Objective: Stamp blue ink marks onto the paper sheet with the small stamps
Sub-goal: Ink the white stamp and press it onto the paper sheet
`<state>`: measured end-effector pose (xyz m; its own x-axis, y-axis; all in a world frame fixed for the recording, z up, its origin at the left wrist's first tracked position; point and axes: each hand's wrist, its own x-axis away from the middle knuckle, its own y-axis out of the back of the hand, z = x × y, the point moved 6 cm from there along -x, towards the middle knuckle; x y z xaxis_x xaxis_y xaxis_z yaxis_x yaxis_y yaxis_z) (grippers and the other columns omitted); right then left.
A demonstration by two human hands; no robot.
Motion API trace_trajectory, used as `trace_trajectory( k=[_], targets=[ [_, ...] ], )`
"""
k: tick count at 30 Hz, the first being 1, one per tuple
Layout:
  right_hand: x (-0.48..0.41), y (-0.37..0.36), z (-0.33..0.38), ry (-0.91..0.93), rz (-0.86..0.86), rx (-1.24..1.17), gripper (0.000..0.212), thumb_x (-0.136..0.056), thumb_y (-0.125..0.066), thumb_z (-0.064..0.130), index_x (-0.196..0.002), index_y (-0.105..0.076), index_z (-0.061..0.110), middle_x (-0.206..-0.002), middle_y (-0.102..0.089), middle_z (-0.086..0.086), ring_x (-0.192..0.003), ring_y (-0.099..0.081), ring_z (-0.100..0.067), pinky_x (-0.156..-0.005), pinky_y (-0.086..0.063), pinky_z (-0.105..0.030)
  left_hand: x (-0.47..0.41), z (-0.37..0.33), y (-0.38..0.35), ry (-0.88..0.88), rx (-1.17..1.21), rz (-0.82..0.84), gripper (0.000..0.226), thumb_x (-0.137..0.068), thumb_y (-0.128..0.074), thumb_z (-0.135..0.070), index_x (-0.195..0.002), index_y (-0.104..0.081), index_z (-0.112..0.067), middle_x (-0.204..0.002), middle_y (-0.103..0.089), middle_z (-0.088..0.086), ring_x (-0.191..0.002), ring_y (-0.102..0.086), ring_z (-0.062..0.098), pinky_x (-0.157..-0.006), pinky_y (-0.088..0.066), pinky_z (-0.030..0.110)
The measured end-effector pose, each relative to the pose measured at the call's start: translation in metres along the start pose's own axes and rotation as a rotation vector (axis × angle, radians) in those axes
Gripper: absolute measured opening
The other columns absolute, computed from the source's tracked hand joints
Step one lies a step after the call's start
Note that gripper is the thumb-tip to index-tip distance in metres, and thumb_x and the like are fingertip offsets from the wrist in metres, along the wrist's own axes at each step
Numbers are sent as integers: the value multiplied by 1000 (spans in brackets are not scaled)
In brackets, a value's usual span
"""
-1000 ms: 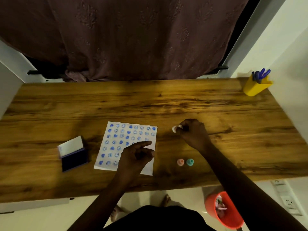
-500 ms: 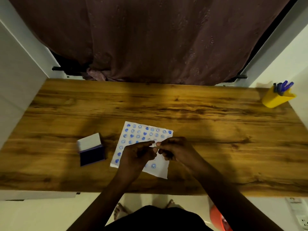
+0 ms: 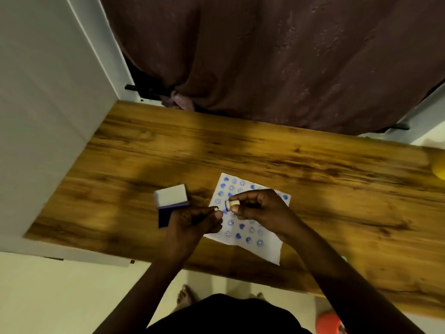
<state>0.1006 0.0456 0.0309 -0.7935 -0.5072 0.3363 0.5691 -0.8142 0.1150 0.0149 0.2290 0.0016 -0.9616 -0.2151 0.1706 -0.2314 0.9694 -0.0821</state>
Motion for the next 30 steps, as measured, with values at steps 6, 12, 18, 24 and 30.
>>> trace_trajectory(
  k=[6, 12, 18, 24, 30],
  targets=[
    [-36, -51, 12, 88, -29, 508, 16, -83, -80, 42, -96, -77, 35, -87, -75, 17, -82, -70, 2, -69, -51, -12, 7, 12, 72, 31, 19, -135, 28, -87, -79, -12, -114, -76, -8, -103, -83, 11, -94, -81, 27, -74, -65, 31],
    [-67, -117, 9, 185, 11, 807, 22, -92, -70, 38, -105, -70, 20, -99, -75, 0, -84, -70, -11, -68, -48, -18, 15, 11, 128, 41, -30, -286, 23, -93, -76, -22, -113, -80, -10, -100, -84, 6, -93, -82, 25, -79, -65, 38],
    [-86, -168, 8, 210, 96, 992, 31, -96, -65, 31, -123, -62, 15, -130, -68, -12, -118, -65, -29, -97, -57, -36, 20, 11, 163, 65, -33, -383, 18, -91, -79, -24, -103, -83, -11, -93, -84, 7, -87, -82, 27, -80, -67, 45],
    [-93, -197, 12, 316, 89, 1122, 27, -93, -67, 29, -115, -66, 14, -113, -72, -10, -104, -69, -27, -85, -53, -29, 19, 15, 182, 91, -22, -427, 15, -90, -80, -22, -99, -83, -10, -90, -84, 9, -84, -82, 30, -82, -66, 51],
    [-95, -209, 7, 264, 115, 1130, 27, -94, -66, 24, -119, -67, 14, -121, -71, -9, -111, -67, -28, -93, -51, -31, 18, 15, 189, 75, 27, -429, 9, -91, -80, -17, -99, -84, -16, -91, -84, 7, -84, -82, 28, -77, -67, 42]
  ],
)
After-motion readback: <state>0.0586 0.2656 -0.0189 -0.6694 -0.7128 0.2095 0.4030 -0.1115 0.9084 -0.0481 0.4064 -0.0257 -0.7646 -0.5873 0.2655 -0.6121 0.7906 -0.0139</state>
